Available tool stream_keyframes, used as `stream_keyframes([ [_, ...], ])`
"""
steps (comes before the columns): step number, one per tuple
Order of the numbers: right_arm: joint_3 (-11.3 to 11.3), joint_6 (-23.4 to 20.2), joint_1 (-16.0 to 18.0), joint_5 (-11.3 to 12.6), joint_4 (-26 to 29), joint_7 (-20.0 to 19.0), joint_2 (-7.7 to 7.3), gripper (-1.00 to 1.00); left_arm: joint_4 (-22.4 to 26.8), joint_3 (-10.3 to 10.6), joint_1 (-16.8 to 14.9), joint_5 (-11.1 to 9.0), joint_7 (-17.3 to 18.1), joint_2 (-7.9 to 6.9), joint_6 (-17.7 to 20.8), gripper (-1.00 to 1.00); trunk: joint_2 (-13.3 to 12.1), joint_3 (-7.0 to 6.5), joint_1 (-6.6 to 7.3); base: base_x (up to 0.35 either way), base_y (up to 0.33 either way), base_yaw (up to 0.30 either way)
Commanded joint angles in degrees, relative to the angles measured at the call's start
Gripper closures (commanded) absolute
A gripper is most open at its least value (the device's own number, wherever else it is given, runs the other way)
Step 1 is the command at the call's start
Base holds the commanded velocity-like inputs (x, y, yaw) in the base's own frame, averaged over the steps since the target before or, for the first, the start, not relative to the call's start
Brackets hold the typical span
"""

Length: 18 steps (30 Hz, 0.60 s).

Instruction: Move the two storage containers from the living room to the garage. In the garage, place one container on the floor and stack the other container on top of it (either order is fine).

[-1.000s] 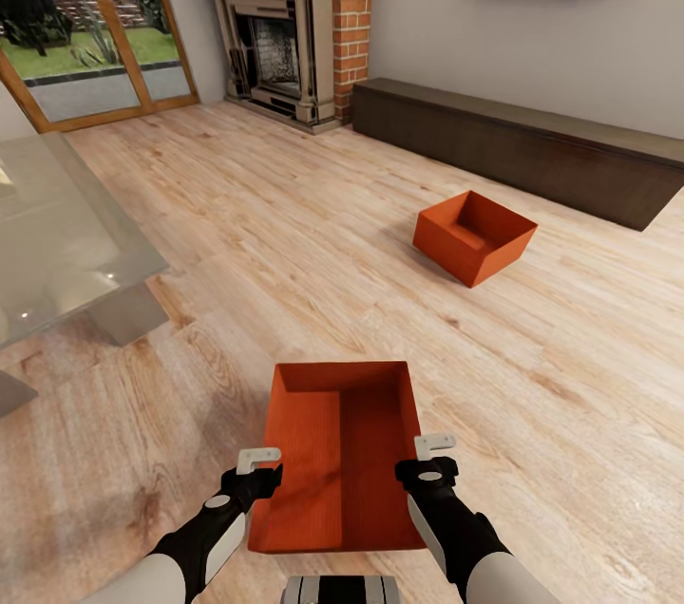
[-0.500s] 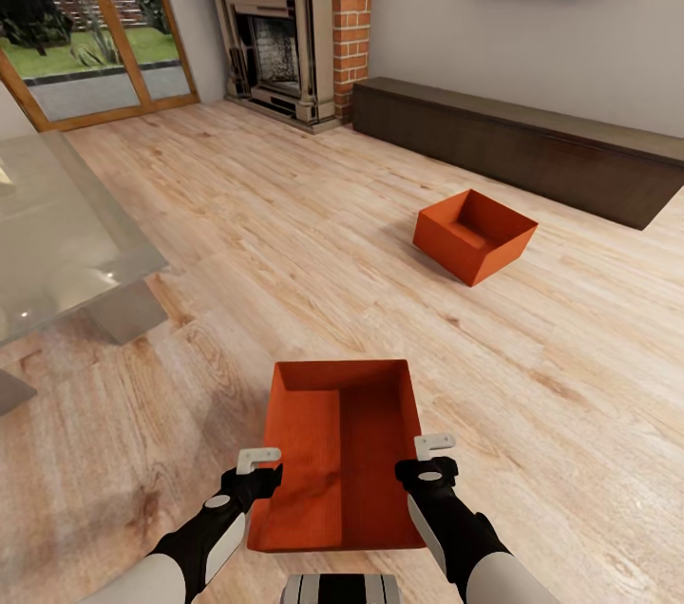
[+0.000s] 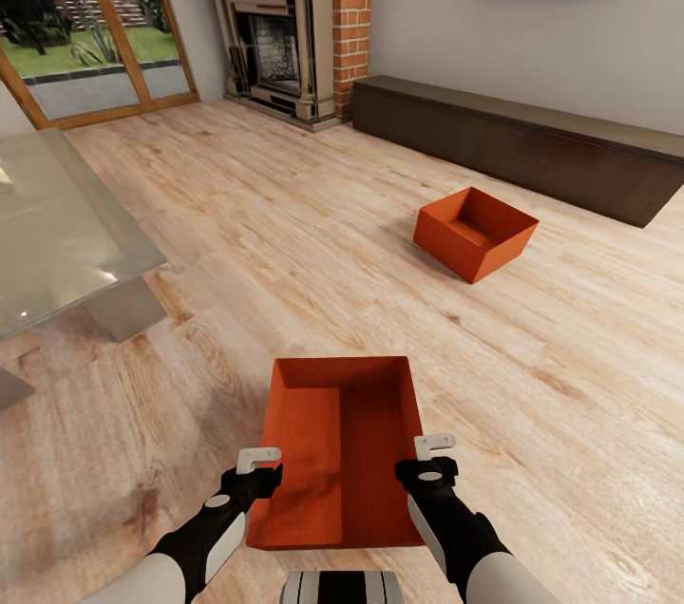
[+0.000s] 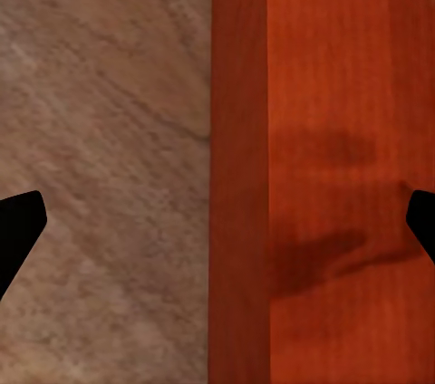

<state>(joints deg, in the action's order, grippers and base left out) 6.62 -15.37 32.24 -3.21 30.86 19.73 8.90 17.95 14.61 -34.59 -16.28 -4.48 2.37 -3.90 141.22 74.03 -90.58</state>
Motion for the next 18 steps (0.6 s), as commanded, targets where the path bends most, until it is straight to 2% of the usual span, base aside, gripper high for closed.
stream_keyframes([
  [1,0.2,-0.5,0.0,-0.3,0.1,0.2,-0.02,-1.00,0.0,0.5,0.0,-0.5,-0.4,-0.04,-0.2,-1.00,0.0,0.04,0.01,0.000,0.000,0.000],
  [11,0.2,-0.5,0.0,-0.4,0.2,0.2,0.00,-1.00,0.0,0.4,0.0,-0.5,-0.3,-0.08,-0.2,-1.00,0.0,0.04,0.01,0.000,0.000,0.000],
  [14,0.2,-0.5,0.0,-0.4,0.4,0.2,-0.02,-1.00,0.0,0.4,0.0,-0.5,-0.3,-0.08,-0.2,-1.00,1.2,0.58,-0.65,0.000,0.000,0.000],
  [18,0.2,-0.5,0.0,-0.4,0.5,0.2,-0.02,-1.00,0.1,0.4,0.0,-0.5,-0.3,-0.09,-0.2,-1.00,1.2,0.58,-0.65,0.000,0.000,0.000],
])
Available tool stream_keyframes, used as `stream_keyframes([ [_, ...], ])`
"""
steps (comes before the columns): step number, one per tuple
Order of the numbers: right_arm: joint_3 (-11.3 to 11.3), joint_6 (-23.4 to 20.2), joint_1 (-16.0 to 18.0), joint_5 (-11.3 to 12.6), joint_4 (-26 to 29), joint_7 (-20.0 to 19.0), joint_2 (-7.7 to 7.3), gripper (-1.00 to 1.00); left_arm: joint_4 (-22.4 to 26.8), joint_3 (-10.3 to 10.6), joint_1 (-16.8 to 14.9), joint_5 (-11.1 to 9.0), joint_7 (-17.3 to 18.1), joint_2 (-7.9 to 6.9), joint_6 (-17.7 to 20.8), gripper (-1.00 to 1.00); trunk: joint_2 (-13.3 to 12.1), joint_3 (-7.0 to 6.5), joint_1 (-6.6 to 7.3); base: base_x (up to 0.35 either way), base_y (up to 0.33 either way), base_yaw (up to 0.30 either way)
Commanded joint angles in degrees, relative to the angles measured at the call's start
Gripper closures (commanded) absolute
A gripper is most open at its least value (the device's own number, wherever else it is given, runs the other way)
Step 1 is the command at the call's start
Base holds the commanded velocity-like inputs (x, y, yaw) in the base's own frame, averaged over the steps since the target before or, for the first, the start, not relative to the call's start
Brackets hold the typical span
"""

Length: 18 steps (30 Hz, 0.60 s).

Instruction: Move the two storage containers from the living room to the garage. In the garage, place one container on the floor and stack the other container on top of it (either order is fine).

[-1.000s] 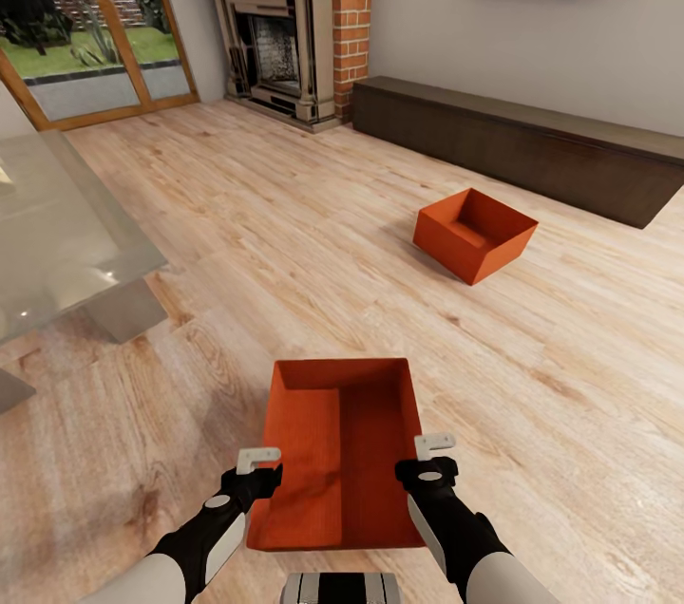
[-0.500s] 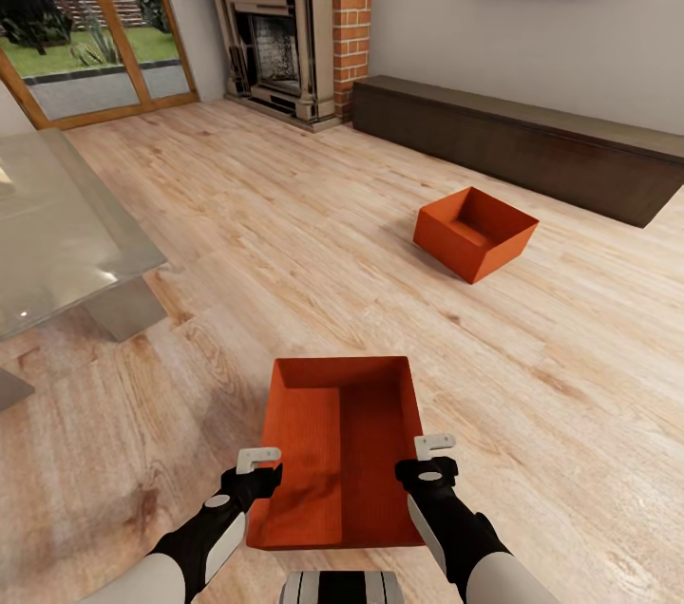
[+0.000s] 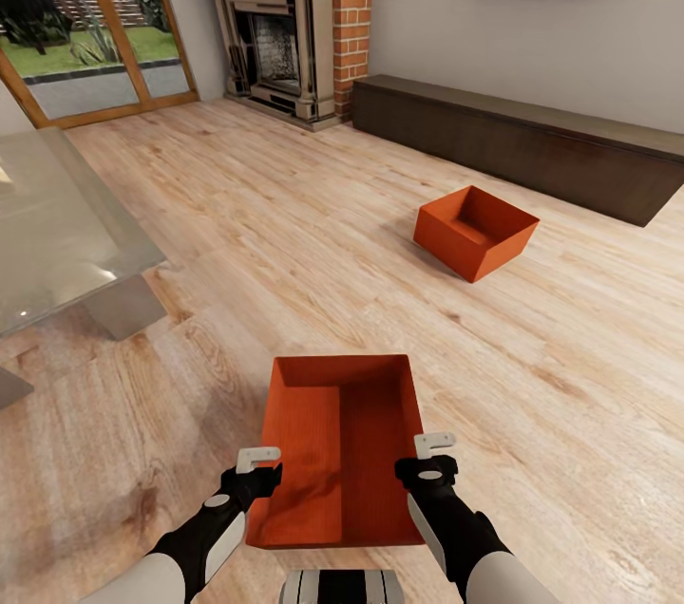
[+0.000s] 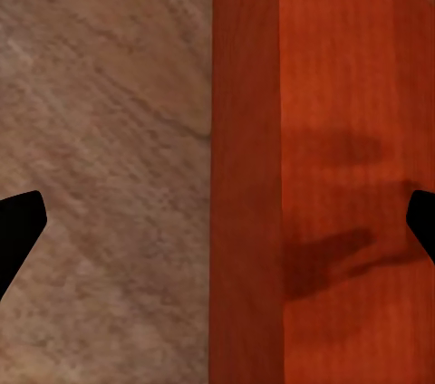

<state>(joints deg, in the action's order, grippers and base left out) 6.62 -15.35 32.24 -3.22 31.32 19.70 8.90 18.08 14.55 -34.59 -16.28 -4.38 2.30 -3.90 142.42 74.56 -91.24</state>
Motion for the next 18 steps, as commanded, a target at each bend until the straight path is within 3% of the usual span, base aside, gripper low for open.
stream_keyframes([
  [1,0.2,-0.5,0.0,-0.3,0.1,0.3,-0.02,-1.00,0.0,0.5,0.0,-0.5,-0.4,-0.04,-0.2,-1.00,0.0,0.04,0.01,0.000,0.000,0.000],
  [18,0.1,-0.5,0.0,-0.3,0.1,0.3,-0.01,-1.00,0.4,0.5,0.0,-0.5,-0.4,-0.10,-0.2,-1.00,0.0,0.04,0.01,0.000,0.000,0.000],
])
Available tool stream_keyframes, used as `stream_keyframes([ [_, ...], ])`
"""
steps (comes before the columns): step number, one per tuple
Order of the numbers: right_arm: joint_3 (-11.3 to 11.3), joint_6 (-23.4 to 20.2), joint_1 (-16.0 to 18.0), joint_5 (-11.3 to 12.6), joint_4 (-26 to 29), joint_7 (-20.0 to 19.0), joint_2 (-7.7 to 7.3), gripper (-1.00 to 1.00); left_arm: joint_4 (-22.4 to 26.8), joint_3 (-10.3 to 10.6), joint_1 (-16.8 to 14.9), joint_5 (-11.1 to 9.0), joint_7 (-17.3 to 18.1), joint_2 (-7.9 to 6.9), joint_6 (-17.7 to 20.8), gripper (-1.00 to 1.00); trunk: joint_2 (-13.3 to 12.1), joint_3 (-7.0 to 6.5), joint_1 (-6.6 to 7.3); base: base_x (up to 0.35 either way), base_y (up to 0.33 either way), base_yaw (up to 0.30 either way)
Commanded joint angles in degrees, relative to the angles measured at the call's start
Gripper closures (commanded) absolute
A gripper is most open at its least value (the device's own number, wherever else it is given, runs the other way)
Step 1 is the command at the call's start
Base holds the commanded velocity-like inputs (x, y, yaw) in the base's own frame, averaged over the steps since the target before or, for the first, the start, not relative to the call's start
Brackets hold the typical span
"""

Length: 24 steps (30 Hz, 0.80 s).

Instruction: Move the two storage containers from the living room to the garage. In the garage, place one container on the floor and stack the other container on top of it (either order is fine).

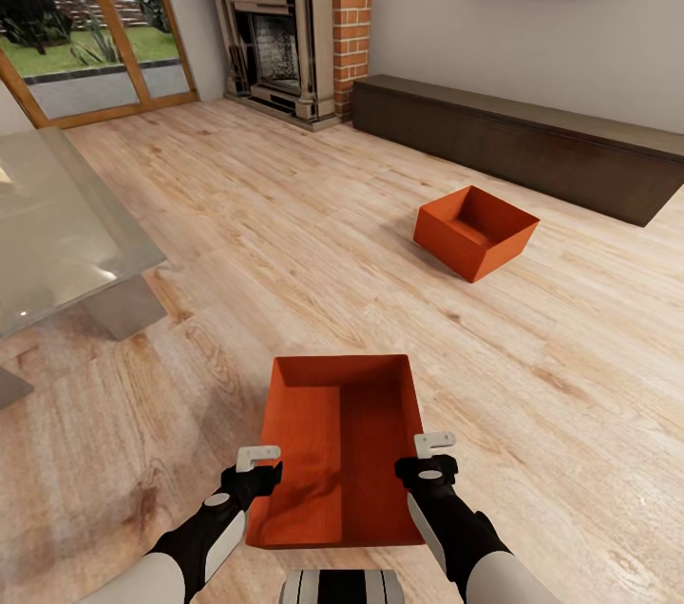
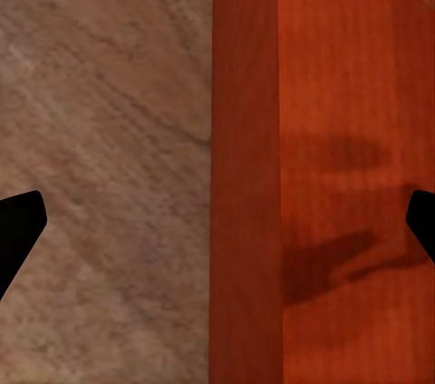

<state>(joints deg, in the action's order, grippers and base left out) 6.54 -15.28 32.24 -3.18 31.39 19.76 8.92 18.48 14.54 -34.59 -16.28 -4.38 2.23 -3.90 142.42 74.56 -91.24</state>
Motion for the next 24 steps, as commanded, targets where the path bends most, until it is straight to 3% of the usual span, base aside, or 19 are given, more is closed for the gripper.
stream_keyframes([
  [1,0.2,-0.5,0.0,-0.3,0.1,0.2,-0.01,-1.00,0.0,0.5,0.0,-0.5,-0.4,-0.03,-0.2,-1.00,0.0,0.04,0.01,0.000,0.000,0.000],
  [12,0.2,-0.5,0.0,-0.3,0.1,0.2,-0.01,-1.00,0.0,0.5,0.0,-0.5,-0.4,-0.03,-0.3,-1.00,0.0,0.04,0.01,0.000,0.000,0.000],
  [13,0.2,-0.5,0.0,-0.3,0.1,0.2,-0.01,-1.00,0.0,0.5,0.0,-0.5,-0.3,-0.03,-0.3,1.00,0.0,0.04,0.01,0.000,0.000,0.000],
  [24,0.2,-0.5,0.0,-0.3,0.2,0.3,-0.04,-1.00,0.1,0.5,0.0,-0.5,-0.3,-0.03,-0.4,1.00,0.0,0.04,0.01,0.000,0.000,0.000],
])
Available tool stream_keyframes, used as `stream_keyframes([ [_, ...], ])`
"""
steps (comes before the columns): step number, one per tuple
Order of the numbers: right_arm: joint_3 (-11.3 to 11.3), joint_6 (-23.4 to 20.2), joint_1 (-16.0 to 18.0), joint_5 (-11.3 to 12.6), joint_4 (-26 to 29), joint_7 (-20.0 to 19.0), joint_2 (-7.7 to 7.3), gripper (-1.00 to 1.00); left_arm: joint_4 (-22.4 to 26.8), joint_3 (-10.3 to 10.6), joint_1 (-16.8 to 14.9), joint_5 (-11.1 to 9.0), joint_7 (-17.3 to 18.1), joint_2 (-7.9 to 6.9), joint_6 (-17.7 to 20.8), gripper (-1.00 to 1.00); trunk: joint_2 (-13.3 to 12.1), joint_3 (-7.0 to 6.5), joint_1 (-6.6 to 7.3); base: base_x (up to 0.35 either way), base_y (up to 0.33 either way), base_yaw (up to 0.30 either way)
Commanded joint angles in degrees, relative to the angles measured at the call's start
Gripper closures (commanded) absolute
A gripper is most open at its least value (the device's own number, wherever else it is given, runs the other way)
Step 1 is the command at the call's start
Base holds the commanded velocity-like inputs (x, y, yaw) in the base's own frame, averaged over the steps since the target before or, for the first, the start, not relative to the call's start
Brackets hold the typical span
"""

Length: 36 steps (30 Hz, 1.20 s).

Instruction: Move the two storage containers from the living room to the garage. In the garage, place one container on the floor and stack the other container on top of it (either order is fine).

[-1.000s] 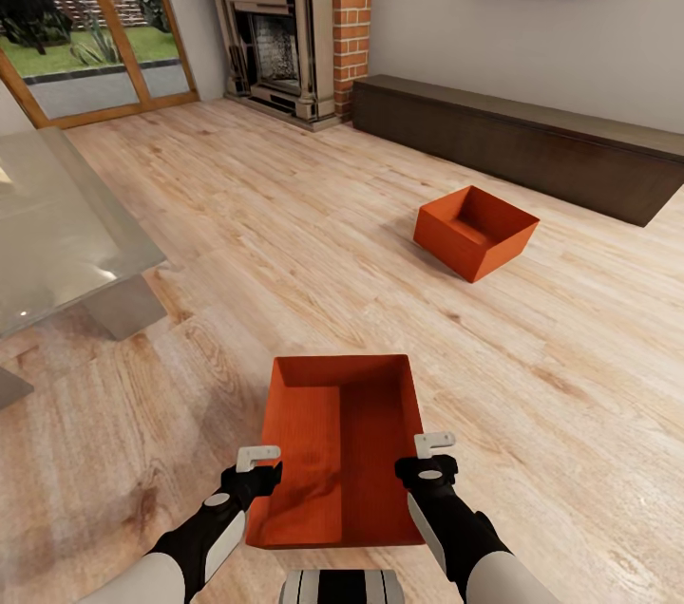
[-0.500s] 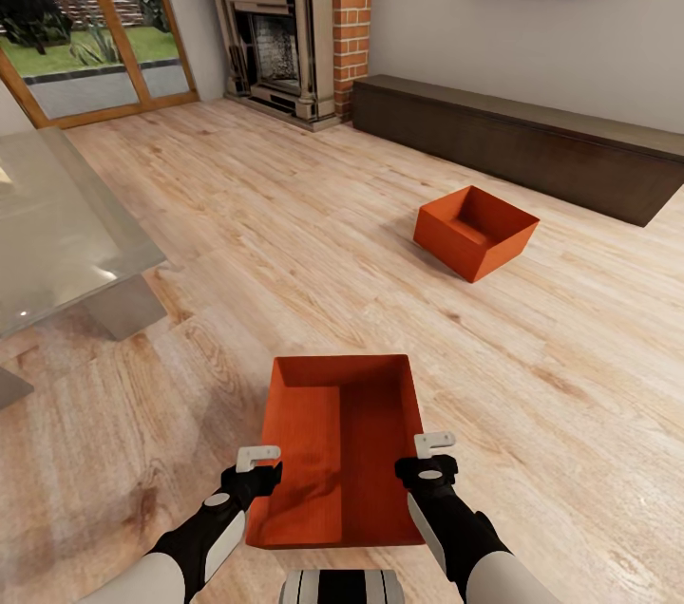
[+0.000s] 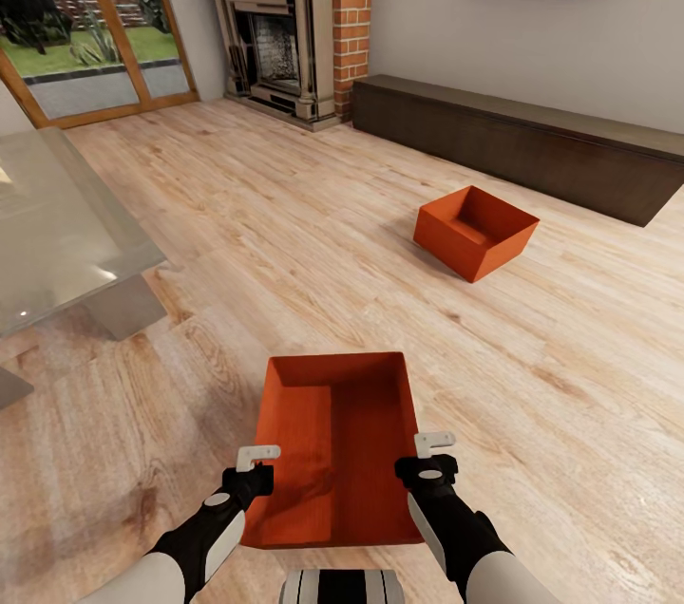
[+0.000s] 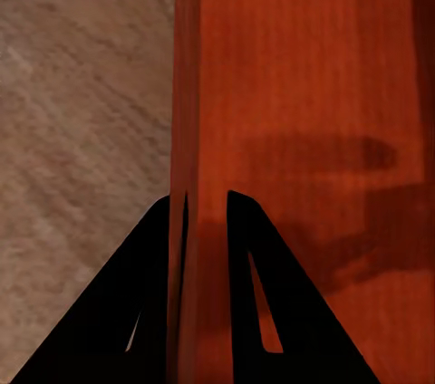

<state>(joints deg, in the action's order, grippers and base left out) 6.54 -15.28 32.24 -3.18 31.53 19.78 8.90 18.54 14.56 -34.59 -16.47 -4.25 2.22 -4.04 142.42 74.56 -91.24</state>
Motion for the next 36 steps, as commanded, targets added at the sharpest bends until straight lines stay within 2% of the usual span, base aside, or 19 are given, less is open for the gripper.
stream_keyframes([
  [1,0.2,-0.5,0.0,-0.3,0.1,0.3,-0.01,-1.00,0.0,0.5,0.0,-0.3,-0.4,-0.03,-0.2,1.00,0.0,0.04,0.01,0.000,0.000,0.000],
  [16,0.2,-0.5,0.0,-0.3,0.1,0.2,-0.01,-1.00,0.0,0.5,0.0,-0.3,-0.5,-0.03,-0.2,1.00,0.0,0.04,0.01,0.000,0.000,0.000],
  [17,0.0,1.9,0.0,-0.3,0.0,0.1,-0.02,1.00,0.0,0.5,0.0,-0.2,-0.5,-0.03,-0.3,1.00,0.0,0.05,0.01,0.000,0.000,0.005],
  [36,0.1,2.0,0.0,-0.2,-0.1,-0.8,-0.02,1.00,0.0,0.5,0.0,-0.3,-0.5,-0.03,-0.3,1.00,0.0,0.72,0.01,0.000,0.000,0.084],
])
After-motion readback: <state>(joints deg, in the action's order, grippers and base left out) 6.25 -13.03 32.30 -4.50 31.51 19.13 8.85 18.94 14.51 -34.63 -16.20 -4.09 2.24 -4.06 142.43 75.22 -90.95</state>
